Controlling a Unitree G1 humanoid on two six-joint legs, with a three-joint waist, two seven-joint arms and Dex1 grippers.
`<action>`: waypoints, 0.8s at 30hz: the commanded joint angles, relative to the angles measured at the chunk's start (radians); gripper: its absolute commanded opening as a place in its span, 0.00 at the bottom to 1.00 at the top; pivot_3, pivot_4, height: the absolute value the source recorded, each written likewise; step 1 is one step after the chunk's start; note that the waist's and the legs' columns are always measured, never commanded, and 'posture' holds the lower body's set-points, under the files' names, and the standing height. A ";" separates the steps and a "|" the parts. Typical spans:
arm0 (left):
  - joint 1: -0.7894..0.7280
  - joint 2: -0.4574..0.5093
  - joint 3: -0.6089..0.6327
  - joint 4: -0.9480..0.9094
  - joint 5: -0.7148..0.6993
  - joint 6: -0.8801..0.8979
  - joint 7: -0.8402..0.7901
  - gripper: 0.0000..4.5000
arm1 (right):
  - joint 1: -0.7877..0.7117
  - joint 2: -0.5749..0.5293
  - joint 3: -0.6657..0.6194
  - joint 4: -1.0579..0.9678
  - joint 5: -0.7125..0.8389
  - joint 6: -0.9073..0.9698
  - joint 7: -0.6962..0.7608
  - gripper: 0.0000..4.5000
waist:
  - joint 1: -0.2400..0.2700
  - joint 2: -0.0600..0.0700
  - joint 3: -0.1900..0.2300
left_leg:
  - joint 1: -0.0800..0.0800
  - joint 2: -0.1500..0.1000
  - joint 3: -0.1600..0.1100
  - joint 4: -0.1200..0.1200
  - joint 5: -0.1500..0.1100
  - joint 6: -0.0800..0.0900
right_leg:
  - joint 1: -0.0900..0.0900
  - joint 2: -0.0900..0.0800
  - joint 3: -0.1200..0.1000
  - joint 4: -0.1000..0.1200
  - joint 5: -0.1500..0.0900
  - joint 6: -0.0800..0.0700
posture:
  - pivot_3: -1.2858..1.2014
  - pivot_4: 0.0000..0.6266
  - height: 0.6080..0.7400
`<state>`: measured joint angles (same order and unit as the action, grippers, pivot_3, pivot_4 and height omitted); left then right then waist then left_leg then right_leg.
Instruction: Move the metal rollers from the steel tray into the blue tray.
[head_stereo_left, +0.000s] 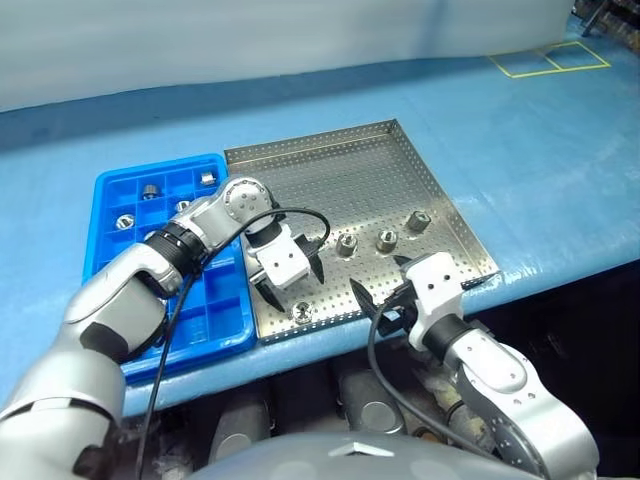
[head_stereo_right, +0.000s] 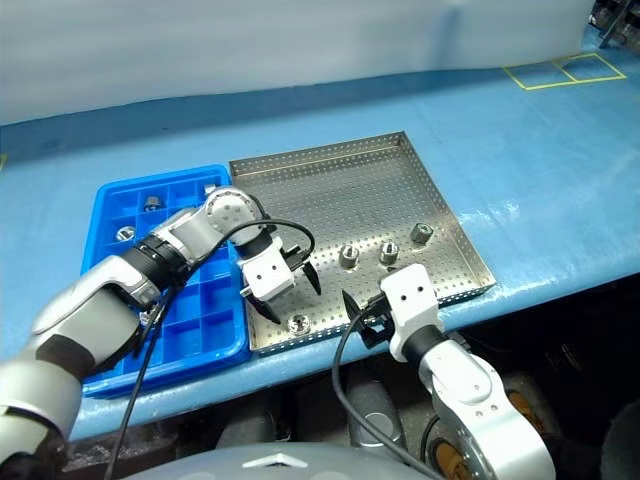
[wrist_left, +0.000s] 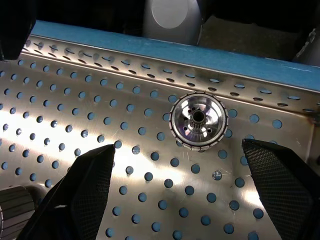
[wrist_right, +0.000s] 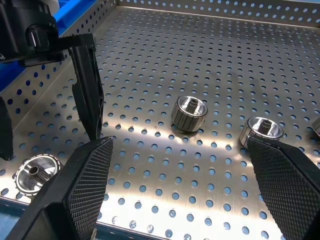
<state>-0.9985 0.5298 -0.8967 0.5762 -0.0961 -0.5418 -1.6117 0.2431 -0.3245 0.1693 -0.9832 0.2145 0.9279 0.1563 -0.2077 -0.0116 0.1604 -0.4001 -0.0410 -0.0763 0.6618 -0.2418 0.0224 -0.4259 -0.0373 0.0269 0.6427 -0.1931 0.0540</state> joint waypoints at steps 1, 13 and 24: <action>-0.023 0.006 -0.021 -0.036 -0.027 -0.027 -0.003 0.99 | -0.003 0.007 0.006 -0.029 -0.003 -0.011 -0.012 1.00 | -0.002 0.000 0.000 | 0.000 0.000 0.000 0.000 0.000 0.000 | 0.000 0.000 0.000 0.000 0.000 0.000 | 0.38 0.24 1.00; 0.020 -0.071 -0.014 0.002 0.051 -0.068 -0.003 0.99 | -0.009 0.014 -0.003 -0.025 -0.007 -0.020 -0.027 1.00 | -0.024 0.000 0.000 | 0.000 0.000 0.000 0.000 0.000 0.001 | 0.000 0.000 0.001 0.000 -0.001 0.001 | 0.38 0.24 1.00; 0.032 -0.087 -0.028 0.059 0.131 -0.089 -0.003 0.57 | -0.007 0.013 -0.010 -0.031 -0.013 -0.021 -0.036 1.00 | -0.050 0.001 0.000 | 0.000 0.000 0.001 0.000 0.000 0.001 | 0.000 0.000 0.003 0.000 0.000 0.002 | 0.37 0.24 1.00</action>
<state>-0.9677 0.4516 -0.9357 0.6224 0.0187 -0.6202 -1.6122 0.2404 -0.3144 0.1651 -0.9830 0.2064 0.9259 0.1255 -0.2573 -0.0110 0.1599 -0.3997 -0.0415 -0.0756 0.6620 -0.2423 0.0233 -0.4251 -0.0368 0.0298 0.6426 -0.1934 0.0565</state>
